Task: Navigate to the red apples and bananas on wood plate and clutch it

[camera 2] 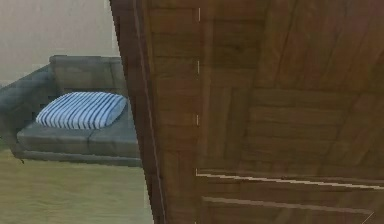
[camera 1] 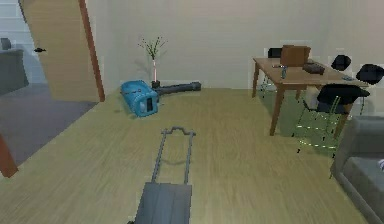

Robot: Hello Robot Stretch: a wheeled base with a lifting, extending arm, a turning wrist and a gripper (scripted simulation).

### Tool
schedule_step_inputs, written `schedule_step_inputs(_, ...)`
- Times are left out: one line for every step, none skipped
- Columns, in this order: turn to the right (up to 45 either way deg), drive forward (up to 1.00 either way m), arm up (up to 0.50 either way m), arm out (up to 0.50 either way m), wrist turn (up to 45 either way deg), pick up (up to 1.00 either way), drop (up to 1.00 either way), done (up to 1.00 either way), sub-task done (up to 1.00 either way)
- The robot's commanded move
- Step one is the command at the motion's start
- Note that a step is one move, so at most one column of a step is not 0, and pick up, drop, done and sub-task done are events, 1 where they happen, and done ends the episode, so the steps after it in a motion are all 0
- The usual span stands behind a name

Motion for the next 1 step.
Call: schedule_step_inputs(0.0, 0.15, 0.00, 0.00, 0.0, 0.00, 0.00, 0.00, 0.00)
